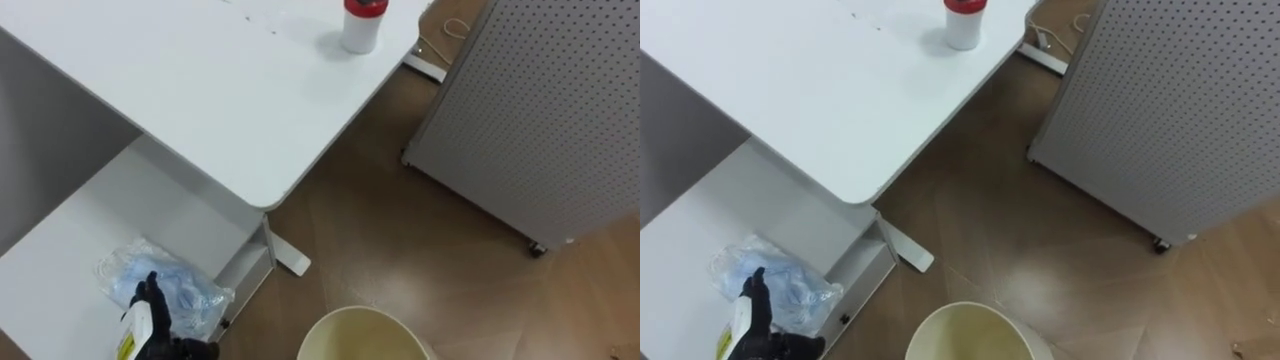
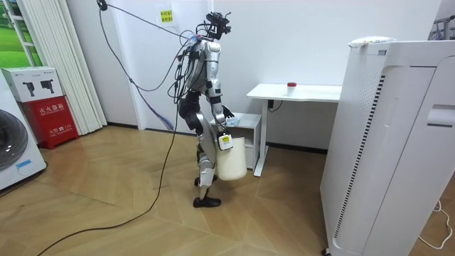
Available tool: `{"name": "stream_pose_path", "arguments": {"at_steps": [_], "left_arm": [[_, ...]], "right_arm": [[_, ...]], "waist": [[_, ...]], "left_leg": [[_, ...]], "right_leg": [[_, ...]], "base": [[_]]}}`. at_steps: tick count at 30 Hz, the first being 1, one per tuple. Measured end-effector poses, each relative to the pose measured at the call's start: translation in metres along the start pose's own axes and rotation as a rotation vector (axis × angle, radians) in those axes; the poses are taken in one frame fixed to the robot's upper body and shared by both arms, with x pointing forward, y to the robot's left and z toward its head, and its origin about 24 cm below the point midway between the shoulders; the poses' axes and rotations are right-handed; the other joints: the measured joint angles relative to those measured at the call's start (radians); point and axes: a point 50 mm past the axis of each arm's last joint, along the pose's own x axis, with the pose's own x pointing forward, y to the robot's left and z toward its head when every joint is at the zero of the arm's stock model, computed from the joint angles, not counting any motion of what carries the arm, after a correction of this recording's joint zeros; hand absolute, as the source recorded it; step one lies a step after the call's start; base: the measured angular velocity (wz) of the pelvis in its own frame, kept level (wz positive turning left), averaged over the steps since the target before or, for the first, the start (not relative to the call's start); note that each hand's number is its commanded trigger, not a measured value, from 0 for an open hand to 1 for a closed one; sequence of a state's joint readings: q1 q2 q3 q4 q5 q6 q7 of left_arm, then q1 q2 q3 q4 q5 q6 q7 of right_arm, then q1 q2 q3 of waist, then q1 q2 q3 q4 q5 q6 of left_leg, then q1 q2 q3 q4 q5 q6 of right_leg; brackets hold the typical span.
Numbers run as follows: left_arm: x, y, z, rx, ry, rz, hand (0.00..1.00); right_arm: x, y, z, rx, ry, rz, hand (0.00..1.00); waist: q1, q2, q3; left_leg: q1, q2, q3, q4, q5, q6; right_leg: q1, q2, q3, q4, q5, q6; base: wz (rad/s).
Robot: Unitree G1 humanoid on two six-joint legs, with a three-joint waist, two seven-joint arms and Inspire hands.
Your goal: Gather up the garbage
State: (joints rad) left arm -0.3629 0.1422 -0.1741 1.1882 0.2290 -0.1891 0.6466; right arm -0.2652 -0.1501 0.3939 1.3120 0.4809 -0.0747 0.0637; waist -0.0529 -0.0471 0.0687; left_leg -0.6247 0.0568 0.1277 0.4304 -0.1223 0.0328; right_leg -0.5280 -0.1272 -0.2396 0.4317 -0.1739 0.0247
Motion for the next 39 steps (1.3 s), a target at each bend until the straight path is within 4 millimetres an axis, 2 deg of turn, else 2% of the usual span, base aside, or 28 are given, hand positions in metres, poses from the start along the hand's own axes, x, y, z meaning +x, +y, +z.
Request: {"name": "stream_pose_path", "arguments": {"at_steps": [5, 7, 10, 13, 18, 22, 23, 24, 29, 31, 34, 39], "left_arm": [[0.005, 0.001, 0.010, 0.014, -0.033, -0.001, 0.00], [0.007, 0.002, 0.014, 0.012, -0.039, 0.005, 0.00], [0.007, 0.003, 0.013, 0.016, -0.039, 0.021, 0.00], [0.010, 0.007, 0.013, 0.021, -0.042, 0.040, 0.00], [0.016, 0.015, 0.018, 0.065, -0.073, 0.087, 0.00], [0.017, 0.016, 0.022, 0.105, -0.097, 0.101, 0.00], [0.018, 0.016, 0.024, 0.104, -0.100, 0.103, 0.55], [0.019, 0.017, 0.026, 0.105, -0.108, 0.108, 1.00], [0.028, 0.029, 0.037, 0.139, -0.147, 0.159, 1.00], [0.032, 0.039, 0.041, 0.140, -0.161, 0.229, 1.00], [0.038, 0.052, 0.042, 0.155, -0.169, 0.274, 1.00], [0.038, 0.053, 0.043, 0.166, -0.180, 0.286, 1.00]], "right_arm": [[0.001, 0.001, 0.006, 0.023, -0.026, -0.021, 1.00], [0.001, 0.002, 0.009, 0.022, -0.043, -0.031, 1.00], [0.001, 0.002, 0.011, 0.030, -0.059, -0.044, 1.00], [0.001, 0.003, 0.015, 0.058, -0.090, -0.047, 1.00], [0.000, 0.000, 0.022, 0.086, -0.124, -0.065, 1.00], [-0.001, -0.004, 0.023, 0.121, -0.134, -0.070, 1.00], [-0.001, -0.005, 0.023, 0.122, -0.137, -0.072, 1.00], [-0.002, -0.008, 0.025, 0.133, -0.145, -0.076, 1.00], [-0.002, -0.010, 0.032, 0.191, -0.172, -0.072, 1.00], [-0.003, -0.014, 0.033, 0.217, -0.176, -0.081, 1.00], [-0.003, -0.015, 0.033, 0.239, -0.175, -0.083, 1.00], [-0.003, -0.014, 0.031, 0.240, -0.169, -0.082, 1.00]], "waist": [[-0.005, 0.001, 0.0014], [-0.010, 0.012, 0.0086], [-0.022, 0.019, 0.0128], [-0.027, 0.021, 0.0134], [-0.044, 0.022, 0.0135], [-0.054, 0.024, 0.0124], [-0.055, 0.025, 0.0120], [-0.056, 0.025, 0.0119], [-0.069, 0.026, 0.0118], [-0.071, 0.028, 0.0120], [-0.075, 0.031, 0.0115], [-0.079, 0.031, 0.0113]], "left_leg": [[-0.051, -0.002, -0.010, 0.033, -0.005, 0.003], [-0.086, 0.001, -0.023, 0.087, -0.026, 0.001], [-0.120, 0.007, -0.031, 0.140, -0.046, 0.002], [-0.172, 0.021, -0.033, 0.205, -0.067, 0.001], [-0.230, 0.020, -0.035, 0.266, -0.077, 0.006], [-0.266, 0.020, -0.041, 0.300, -0.081, 0.005], [-0.274, 0.019, -0.042, 0.305, -0.081, 0.005], [-0.290, 0.018, -0.041, 0.317, -0.081, 0.005], [-0.361, 0.024, -0.049, 0.397, -0.099, 0.002], [-0.386, 0.028, -0.049, 0.430, -0.107, 0.002], [-0.393, 0.033, -0.049, 0.444, -0.109, 0.001], [-0.392, 0.033, -0.049, 0.441, -0.109, -0.004]], "right_leg": [[-0.050, -0.009, -0.007, 0.052, -0.019, 0.001], [-0.071, -0.008, -0.009, 0.088, -0.038, -0.002], [-0.100, -0.010, -0.009, 0.134, -0.059, -0.005], [-0.143, -0.007, -0.014, 0.181, -0.075, -0.013], [-0.206, -0.029, -0.013, 0.267, -0.108, -0.017], [-0.245, -0.030, -0.004, 0.316, -0.124, -0.018], [-0.252, -0.030, -0.004, 0.321, -0.125, -0.018], [-0.269, -0.030, -0.001, 0.337, -0.128, -0.020], [-0.338, -0.031, 0.006, 0.423, -0.155, -0.031], [-0.366, -0.032, 0.015, 0.460, -0.164, -0.035], [-0.376, -0.031, 0.015, 0.476, -0.167, -0.038], [-0.373, -0.033, 0.011, 0.472, -0.162, -0.038]], "base": [[0.10], [0.05], [0.02], [-0.08], [0.06], [0.04], [0.00], [0.00], [0.00], [-0.05], [-0.05], [0.00]]}}
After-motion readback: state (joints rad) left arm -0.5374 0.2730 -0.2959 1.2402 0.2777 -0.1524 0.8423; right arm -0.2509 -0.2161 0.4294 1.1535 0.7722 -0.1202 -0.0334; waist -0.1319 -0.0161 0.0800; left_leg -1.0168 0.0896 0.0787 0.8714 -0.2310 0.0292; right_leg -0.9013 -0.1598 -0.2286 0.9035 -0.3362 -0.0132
